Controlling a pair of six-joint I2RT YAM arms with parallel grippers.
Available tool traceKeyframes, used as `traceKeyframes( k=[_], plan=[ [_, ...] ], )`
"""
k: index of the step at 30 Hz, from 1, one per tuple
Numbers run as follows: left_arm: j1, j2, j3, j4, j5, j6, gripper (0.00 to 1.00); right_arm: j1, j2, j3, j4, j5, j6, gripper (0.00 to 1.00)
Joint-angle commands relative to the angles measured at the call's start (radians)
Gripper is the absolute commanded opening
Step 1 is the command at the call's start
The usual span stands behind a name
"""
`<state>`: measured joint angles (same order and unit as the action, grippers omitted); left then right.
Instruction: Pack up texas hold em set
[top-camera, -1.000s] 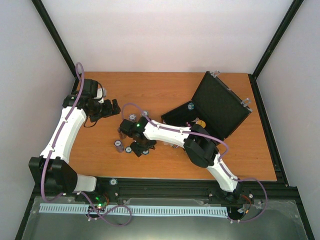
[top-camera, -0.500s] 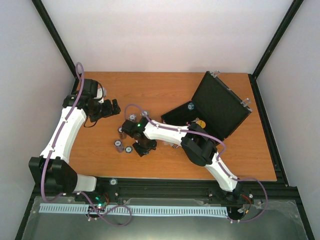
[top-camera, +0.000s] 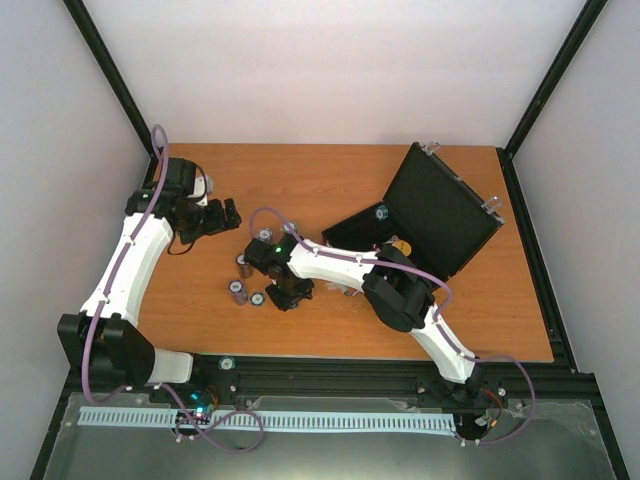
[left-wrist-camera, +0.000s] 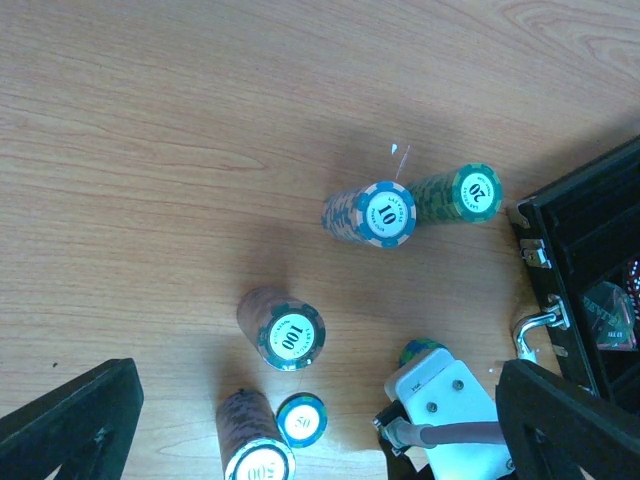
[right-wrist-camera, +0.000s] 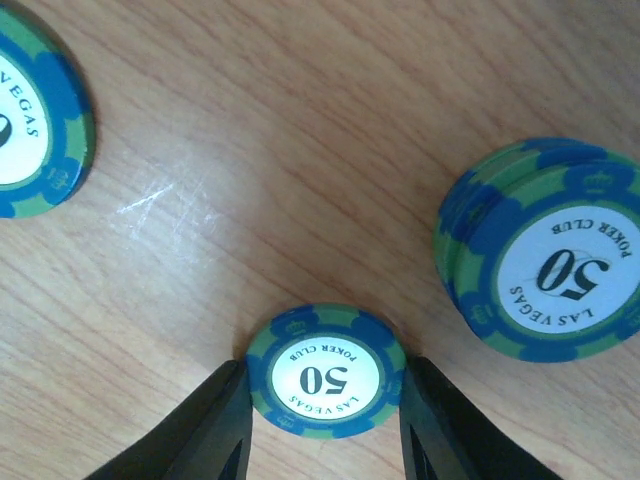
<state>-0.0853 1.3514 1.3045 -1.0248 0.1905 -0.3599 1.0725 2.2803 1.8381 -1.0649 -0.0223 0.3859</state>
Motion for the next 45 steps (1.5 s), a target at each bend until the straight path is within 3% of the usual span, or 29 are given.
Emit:
traceKeyframes(
  k=[1,18,24,28,40,42,45],
  plan=[
    [-0.001,-0.013,0.004,0.0,0.006,0.022,1.0,-0.002,0.0,-0.006,-0.006,-0.006,0.005,0.37],
    [-0.001,-0.007,0.004,0.005,0.012,0.024,1.0,-0.001,-0.06,0.081,-0.103,0.029,0.001,0.41],
    [-0.001,-0.002,0.007,0.006,0.015,0.025,1.0,-0.007,-0.059,0.07,-0.106,0.065,0.008,0.8],
    [-0.001,-0.001,0.012,0.002,0.01,0.028,1.0,-0.029,-0.067,0.018,-0.054,0.015,0.007,0.99],
    [-0.001,0.008,0.012,0.002,0.004,0.027,1.0,-0.062,-0.042,-0.036,0.019,-0.008,-0.022,1.0],
    [-0.001,0.011,0.013,0.002,0.002,0.028,1.0,-0.062,-0.033,-0.038,0.024,-0.013,-0.019,0.96],
    [-0.001,0.018,0.011,0.001,0.001,0.029,1.0,-0.062,-0.021,-0.04,0.026,-0.033,-0.019,0.8]
  ],
)
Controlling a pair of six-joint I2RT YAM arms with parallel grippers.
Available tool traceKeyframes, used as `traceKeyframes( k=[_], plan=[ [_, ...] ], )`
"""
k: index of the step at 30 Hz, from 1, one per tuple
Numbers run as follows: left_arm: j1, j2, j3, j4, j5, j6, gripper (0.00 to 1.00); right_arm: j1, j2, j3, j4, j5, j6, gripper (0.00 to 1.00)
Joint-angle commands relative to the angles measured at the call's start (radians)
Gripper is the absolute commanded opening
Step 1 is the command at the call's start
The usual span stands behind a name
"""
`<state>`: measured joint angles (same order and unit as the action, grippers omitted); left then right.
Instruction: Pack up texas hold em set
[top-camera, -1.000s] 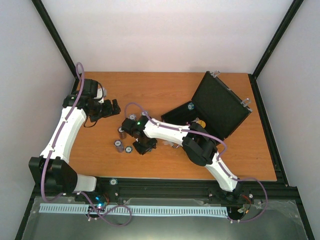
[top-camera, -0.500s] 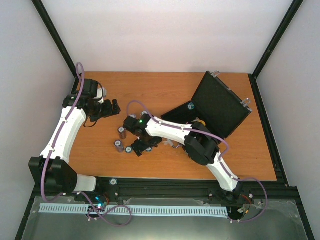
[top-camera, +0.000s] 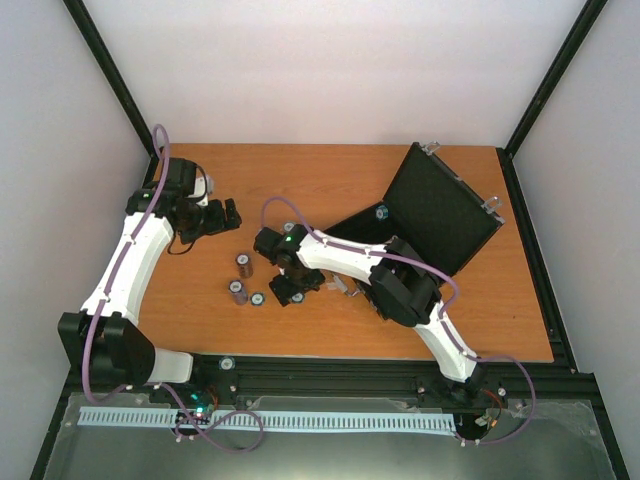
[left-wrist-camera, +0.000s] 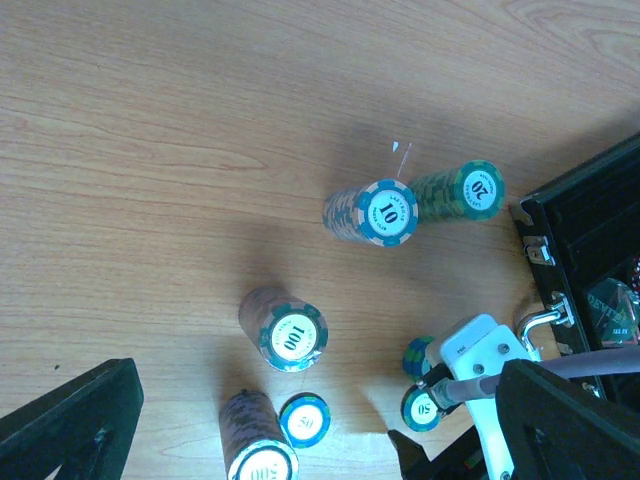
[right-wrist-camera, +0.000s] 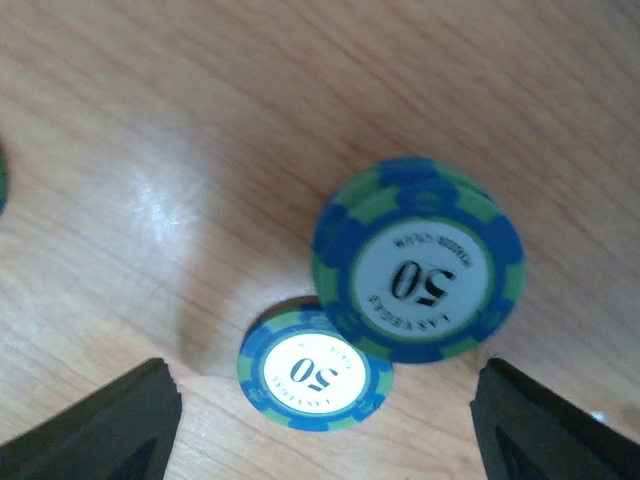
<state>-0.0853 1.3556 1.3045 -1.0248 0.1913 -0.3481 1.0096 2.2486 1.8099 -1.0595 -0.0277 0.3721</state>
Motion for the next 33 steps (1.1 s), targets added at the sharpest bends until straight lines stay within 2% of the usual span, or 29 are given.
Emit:
traceKeyframes(
  k=[1,5,9,18,23,26,27,29,31,33],
  plan=[
    [-0.001,0.015,0.012,0.001,0.0,0.018,1.0,0.001,0.014,-0.016,0.023,-0.04,-0.005,0.76],
    [-0.001,0.019,0.011,0.003,-0.001,0.019,1.0,0.003,0.007,-0.041,0.033,-0.055,0.005,0.56],
    [-0.001,0.023,0.009,0.006,0.003,0.018,1.0,0.003,-0.013,-0.069,0.035,-0.057,0.009,0.54],
    [-0.001,0.024,0.0,0.012,0.007,0.018,1.0,0.003,-0.018,-0.11,0.053,-0.052,0.011,0.33],
    [-0.001,0.023,-0.001,0.012,0.007,0.019,1.0,0.003,-0.028,-0.106,0.048,-0.044,0.007,0.29],
    [-0.001,0.021,-0.001,0.012,0.008,0.017,1.0,0.003,-0.04,-0.105,0.038,-0.036,0.003,0.29],
    [-0.001,0.019,-0.002,0.012,0.008,0.017,1.0,0.003,-0.044,-0.105,0.034,-0.03,0.005,0.35],
    [-0.001,0.018,-0.001,0.011,0.009,0.017,1.0,0.003,-0.056,-0.102,0.03,-0.017,0.009,0.59],
    [-0.001,0.016,0.001,0.009,0.009,0.018,1.0,0.003,-0.072,-0.097,0.03,-0.012,0.016,0.68],
    [-0.001,0.016,0.001,0.008,0.008,0.019,1.0,0.003,-0.084,-0.084,0.026,-0.017,0.021,0.71]
  ],
)
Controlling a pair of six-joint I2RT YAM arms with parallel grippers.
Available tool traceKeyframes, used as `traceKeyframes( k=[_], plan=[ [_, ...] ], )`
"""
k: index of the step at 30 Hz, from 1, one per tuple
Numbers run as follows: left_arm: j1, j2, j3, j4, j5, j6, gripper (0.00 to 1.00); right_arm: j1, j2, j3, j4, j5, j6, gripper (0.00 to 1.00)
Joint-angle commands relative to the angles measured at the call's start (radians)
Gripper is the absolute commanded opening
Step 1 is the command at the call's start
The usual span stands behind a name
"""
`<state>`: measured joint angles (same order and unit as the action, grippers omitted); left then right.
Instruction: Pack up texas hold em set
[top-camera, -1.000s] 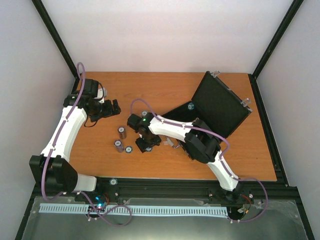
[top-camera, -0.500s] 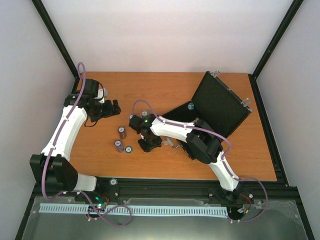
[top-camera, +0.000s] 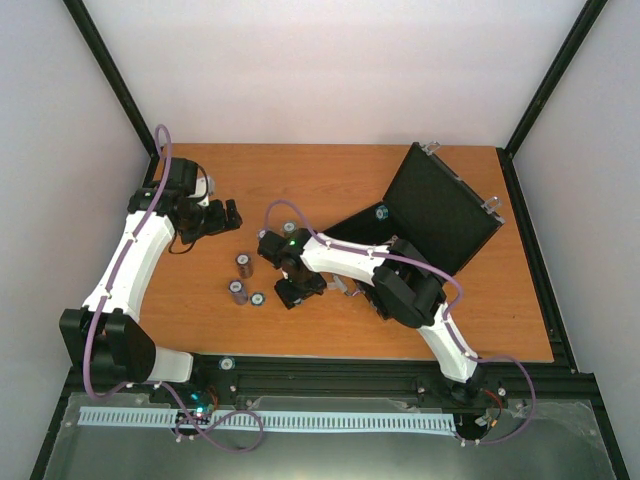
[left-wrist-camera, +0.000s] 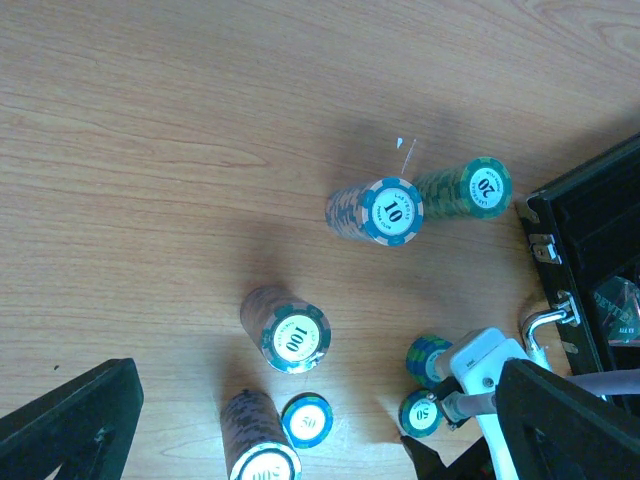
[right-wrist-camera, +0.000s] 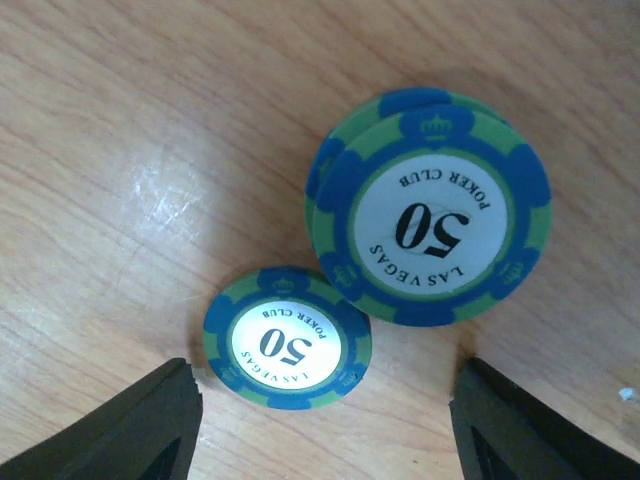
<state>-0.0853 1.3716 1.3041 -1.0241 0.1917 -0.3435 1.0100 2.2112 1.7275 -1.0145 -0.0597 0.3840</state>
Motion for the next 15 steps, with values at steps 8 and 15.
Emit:
traceKeyframes(
  k=[8,15],
  plan=[
    [-0.001,-0.001,-0.001,0.006,0.006,0.017,1.0,0.027,0.021,0.074,-0.022,-0.02,0.007,0.7],
    [-0.001,0.002,-0.001,0.007,0.009,0.018,1.0,0.034,0.058,0.066,-0.013,-0.012,0.019,0.71]
  ],
)
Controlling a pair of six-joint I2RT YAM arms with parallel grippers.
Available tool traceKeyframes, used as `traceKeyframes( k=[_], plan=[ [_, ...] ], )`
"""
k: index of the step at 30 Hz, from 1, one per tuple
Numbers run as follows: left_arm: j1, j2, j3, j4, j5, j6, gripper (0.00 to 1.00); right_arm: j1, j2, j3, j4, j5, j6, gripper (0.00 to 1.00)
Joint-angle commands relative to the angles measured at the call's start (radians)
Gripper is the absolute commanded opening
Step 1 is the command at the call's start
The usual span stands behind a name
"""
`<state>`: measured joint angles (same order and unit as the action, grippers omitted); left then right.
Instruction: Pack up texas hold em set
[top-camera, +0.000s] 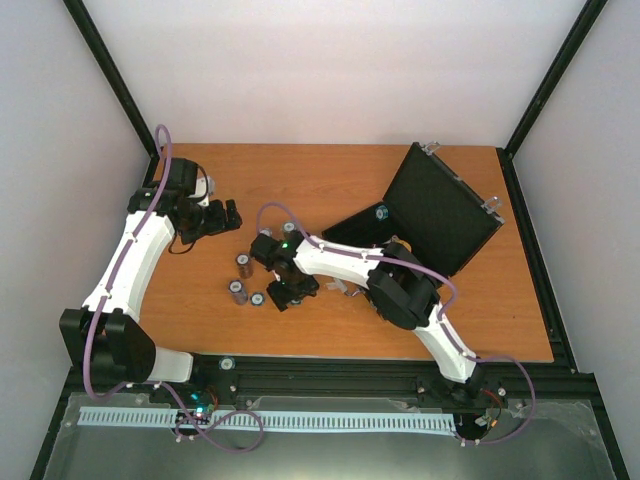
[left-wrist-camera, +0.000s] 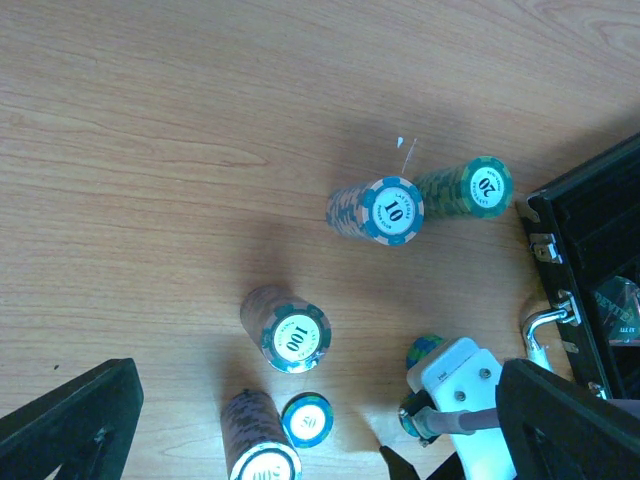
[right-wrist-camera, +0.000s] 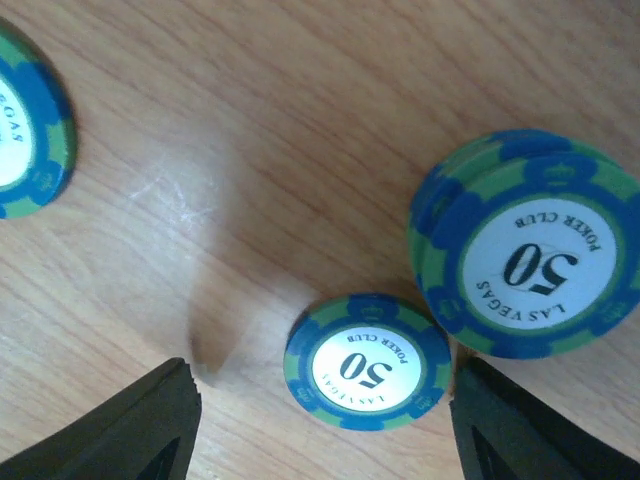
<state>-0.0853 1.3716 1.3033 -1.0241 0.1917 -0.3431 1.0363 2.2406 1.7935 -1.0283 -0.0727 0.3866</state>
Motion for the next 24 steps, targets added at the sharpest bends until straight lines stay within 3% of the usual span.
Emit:
traceKeyframes(
  k=[1,6,20,24],
  plan=[
    [-0.001,0.001,0.0,0.006,0.01,0.019,1.0,0.007,0.029,-0.008,0.006,0.002,0.018,0.71],
    [-0.001,-0.001,-0.002,0.007,0.012,0.019,1.0,0.005,0.037,-0.06,0.031,-0.001,0.024,0.69],
    [-0.001,-0.016,-0.025,0.01,0.012,0.016,1.0,-0.001,0.018,-0.144,0.064,0.02,0.008,0.44],
    [-0.001,-0.016,-0.024,0.01,0.013,0.015,1.0,-0.001,0.003,-0.155,0.068,0.032,0.008,0.41]
  ],
)
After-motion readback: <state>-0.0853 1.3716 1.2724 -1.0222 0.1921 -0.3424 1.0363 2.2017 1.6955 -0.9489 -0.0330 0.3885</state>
